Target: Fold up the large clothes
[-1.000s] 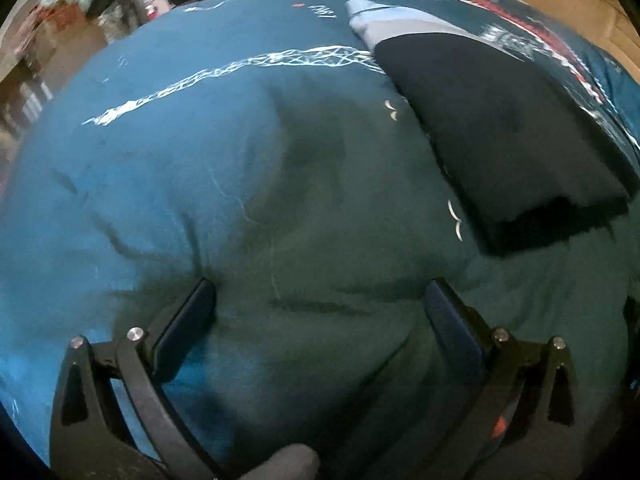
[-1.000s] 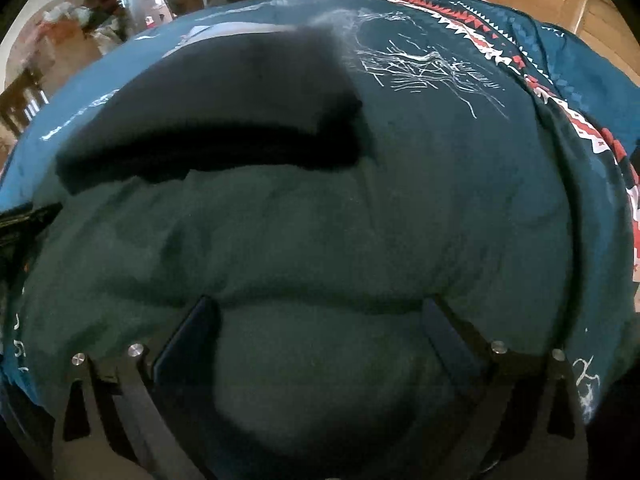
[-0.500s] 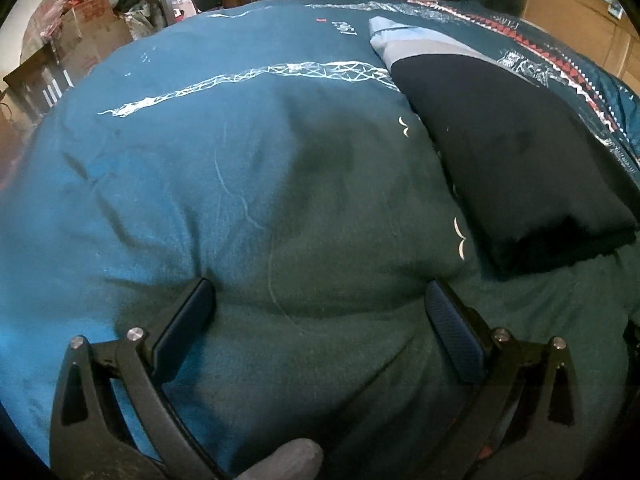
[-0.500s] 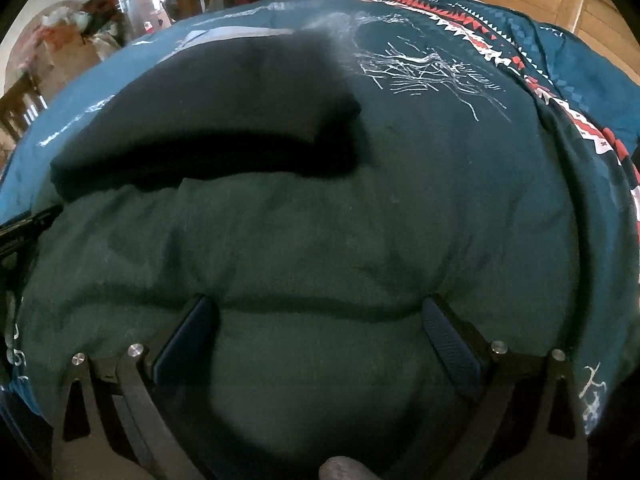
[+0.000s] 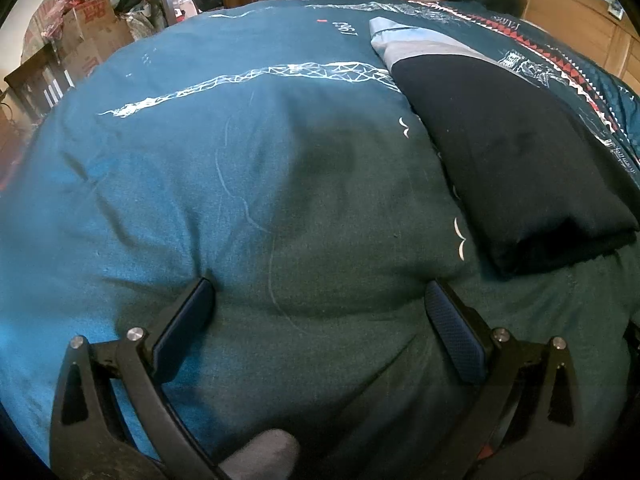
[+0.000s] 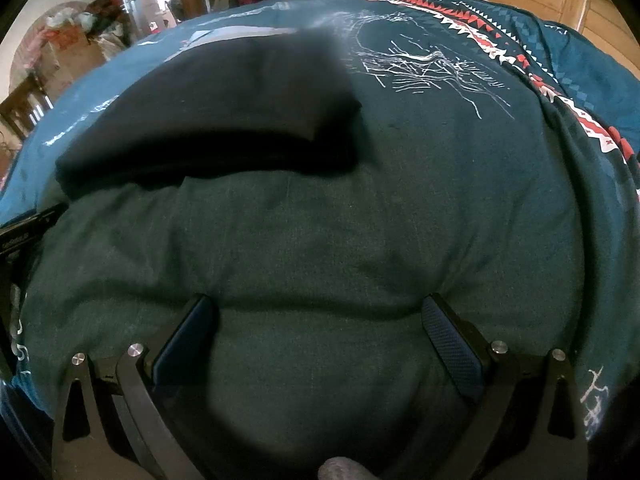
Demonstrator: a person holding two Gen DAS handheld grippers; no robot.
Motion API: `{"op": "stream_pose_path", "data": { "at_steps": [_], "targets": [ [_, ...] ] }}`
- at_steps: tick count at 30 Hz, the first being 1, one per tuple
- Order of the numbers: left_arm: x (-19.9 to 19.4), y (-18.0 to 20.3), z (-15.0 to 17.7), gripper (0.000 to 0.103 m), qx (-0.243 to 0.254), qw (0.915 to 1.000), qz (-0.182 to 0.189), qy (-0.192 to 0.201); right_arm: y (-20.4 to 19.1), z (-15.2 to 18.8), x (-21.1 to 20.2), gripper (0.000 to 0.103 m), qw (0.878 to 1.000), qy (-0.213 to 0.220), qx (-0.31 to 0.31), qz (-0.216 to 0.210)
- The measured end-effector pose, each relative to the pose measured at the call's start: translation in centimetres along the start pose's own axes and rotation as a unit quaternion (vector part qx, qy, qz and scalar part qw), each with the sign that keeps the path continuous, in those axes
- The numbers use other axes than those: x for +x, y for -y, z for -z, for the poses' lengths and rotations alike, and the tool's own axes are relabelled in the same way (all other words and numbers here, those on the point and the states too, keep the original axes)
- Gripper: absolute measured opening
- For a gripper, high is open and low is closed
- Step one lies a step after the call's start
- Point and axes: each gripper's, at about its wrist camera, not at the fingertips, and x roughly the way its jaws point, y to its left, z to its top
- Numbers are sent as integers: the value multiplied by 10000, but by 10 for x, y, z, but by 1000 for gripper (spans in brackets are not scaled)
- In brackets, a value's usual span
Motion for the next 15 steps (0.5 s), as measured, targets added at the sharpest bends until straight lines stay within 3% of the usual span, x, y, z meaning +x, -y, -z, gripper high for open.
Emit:
{"op": "stream_pose_path", "data": {
  "at_steps": [11,15],
  "targets": [
    [0,0,2,103,6,10000,-4,85,-2,-1,1,103,10000,-9,-15,48],
    [-2,8,3,103,102,9996,-234,107,-4,0,0,103,10000,-7,-16,64]
  ]
}}
